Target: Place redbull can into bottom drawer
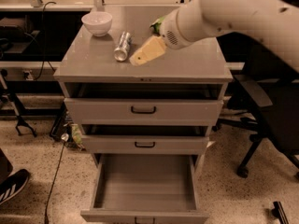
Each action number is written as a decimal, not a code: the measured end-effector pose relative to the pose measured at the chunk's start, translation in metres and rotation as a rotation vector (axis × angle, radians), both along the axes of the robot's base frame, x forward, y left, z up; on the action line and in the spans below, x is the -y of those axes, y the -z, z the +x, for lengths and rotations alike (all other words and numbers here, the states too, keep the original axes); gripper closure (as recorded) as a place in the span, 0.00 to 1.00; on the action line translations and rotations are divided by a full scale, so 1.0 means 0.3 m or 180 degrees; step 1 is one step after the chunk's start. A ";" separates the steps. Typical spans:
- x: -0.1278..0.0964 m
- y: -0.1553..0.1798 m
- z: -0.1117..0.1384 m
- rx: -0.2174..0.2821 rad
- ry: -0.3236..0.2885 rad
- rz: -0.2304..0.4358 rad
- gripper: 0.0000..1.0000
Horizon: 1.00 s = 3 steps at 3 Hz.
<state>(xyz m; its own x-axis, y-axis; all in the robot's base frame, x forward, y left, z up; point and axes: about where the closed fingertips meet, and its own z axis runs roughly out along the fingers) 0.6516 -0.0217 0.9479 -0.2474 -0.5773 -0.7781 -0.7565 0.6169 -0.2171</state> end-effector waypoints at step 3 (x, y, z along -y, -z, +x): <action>-0.171 0.054 0.125 0.0034 0.0155 0.0288 0.00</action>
Offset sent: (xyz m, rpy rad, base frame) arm 0.0260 0.0250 -0.0078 0.0086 -0.0267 -0.0436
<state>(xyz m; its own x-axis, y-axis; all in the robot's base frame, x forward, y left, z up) 0.6890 0.0295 0.9315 -0.2650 -0.4919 -0.8293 -0.7231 0.6703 -0.1666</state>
